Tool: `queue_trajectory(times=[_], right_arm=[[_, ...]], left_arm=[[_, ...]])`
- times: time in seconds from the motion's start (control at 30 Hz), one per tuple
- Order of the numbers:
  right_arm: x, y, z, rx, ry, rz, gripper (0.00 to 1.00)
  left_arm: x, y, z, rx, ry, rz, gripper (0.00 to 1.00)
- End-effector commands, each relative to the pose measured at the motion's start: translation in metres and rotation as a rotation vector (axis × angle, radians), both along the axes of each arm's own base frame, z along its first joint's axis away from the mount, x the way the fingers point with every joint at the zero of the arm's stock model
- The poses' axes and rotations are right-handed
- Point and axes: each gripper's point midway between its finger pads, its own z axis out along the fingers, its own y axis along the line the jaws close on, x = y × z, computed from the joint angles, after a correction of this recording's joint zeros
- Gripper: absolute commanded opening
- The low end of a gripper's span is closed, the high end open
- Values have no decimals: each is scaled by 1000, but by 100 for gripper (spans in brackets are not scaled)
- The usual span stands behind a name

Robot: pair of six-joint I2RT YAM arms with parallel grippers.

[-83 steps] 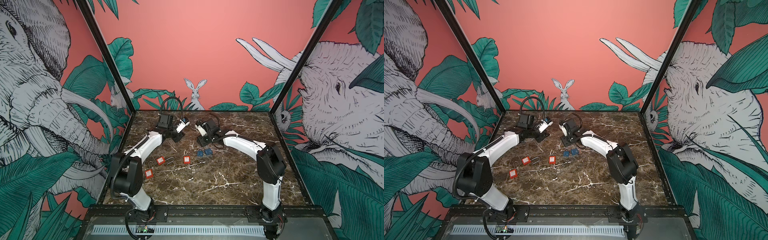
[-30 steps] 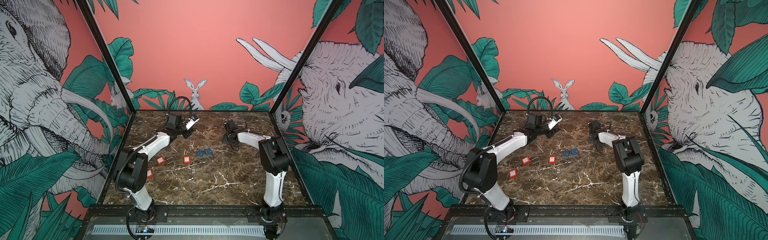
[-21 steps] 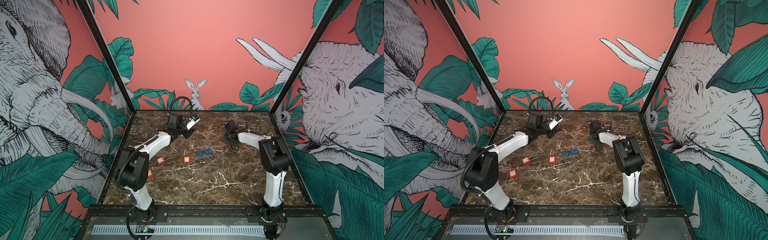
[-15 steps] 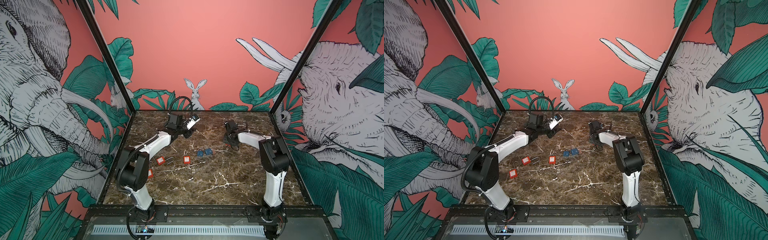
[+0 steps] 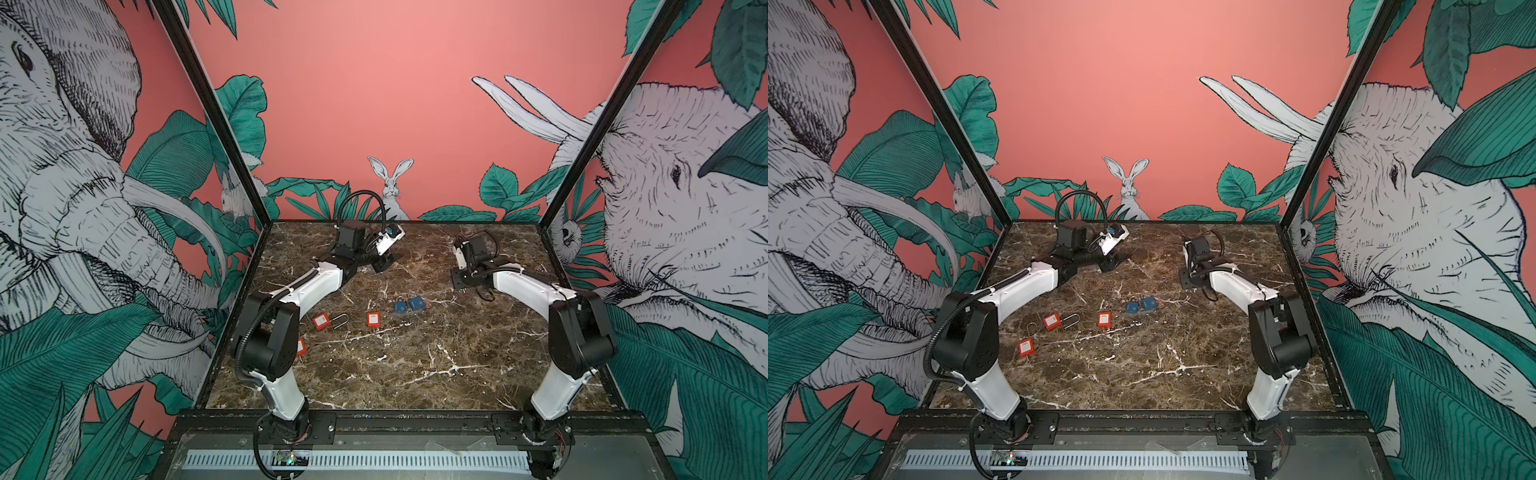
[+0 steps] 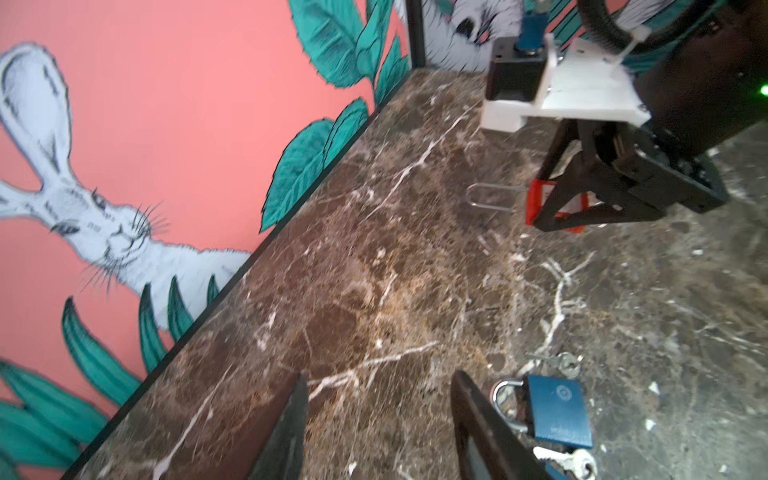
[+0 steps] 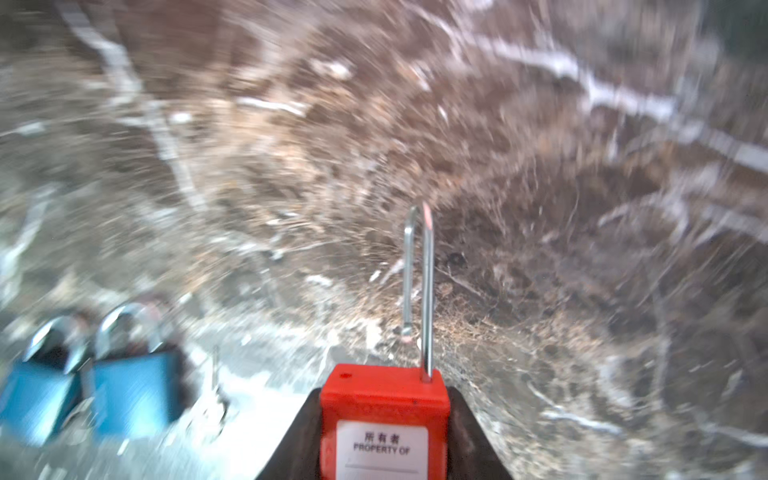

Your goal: Lock with the key

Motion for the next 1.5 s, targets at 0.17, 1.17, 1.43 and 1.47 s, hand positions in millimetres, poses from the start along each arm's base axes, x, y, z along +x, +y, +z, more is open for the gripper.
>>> queue_trajectory(times=[0.17, 1.17, 1.43, 1.47], right_arm=[[-56, 37, 62, -40, -255, 642, 6], [-122, 62, 113, 55, -289, 963, 8], [-123, 63, 113, 31, -302, 979, 8], [-122, 64, 114, 28, -308, 978, 8]], left_arm=[[-47, -32, 18, -113, -152, -394, 72], [-126, -56, 21, -151, -75, -676, 40], [-130, -61, 19, -142, -61, -679, 30], [-130, -60, 18, -137, -58, -675, 28]])
